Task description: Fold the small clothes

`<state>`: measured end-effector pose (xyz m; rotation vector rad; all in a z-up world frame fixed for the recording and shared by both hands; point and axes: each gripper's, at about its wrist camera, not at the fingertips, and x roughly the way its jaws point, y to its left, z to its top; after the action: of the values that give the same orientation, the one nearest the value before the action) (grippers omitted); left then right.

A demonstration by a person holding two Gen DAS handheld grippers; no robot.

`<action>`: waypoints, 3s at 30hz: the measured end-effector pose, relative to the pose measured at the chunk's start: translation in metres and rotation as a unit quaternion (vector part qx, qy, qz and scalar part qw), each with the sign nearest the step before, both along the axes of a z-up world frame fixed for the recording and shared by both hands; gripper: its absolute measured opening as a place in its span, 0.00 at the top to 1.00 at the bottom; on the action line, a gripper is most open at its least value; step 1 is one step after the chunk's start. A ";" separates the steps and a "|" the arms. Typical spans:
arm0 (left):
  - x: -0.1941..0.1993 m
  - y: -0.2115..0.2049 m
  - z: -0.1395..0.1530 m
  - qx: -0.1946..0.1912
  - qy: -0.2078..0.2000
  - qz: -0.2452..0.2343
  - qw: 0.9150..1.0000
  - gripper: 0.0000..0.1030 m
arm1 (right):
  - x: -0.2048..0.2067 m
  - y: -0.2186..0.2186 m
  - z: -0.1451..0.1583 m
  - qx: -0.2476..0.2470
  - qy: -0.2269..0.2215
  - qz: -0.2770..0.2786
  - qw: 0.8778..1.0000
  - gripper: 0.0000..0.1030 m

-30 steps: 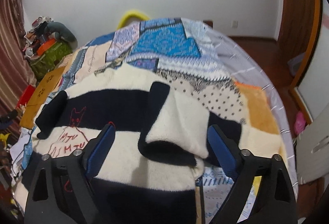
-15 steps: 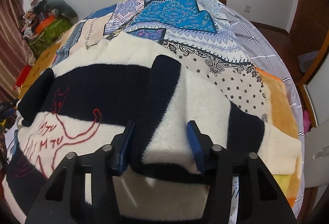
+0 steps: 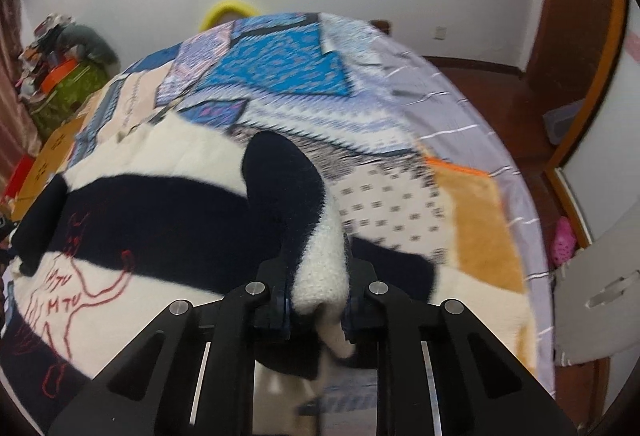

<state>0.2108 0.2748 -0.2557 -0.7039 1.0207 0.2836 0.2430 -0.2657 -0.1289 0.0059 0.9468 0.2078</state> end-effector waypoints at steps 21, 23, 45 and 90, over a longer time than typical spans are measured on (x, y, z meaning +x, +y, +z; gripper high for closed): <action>0.019 0.000 0.027 -0.004 -0.010 -0.024 1.000 0.94 | -0.021 -0.080 -0.016 -0.011 0.032 -0.091 0.995 0.81; 0.015 -0.001 0.028 0.006 0.001 -0.023 1.000 0.83 | -0.025 -0.079 -0.015 -0.014 0.030 -0.088 0.996 0.80; -0.008 0.012 -0.022 -0.151 -0.007 0.039 0.988 0.51 | -0.049 -0.024 0.022 -0.013 -0.026 -0.023 0.999 0.53; 0.035 -0.182 0.127 0.080 -0.096 -0.226 0.966 0.88 | -0.057 0.054 0.051 0.055 -0.067 0.067 0.994 0.53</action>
<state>0.2461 0.0926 -0.1282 -0.3295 0.9326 -0.0980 0.1863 -0.2113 -0.0781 0.0296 0.8024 0.3808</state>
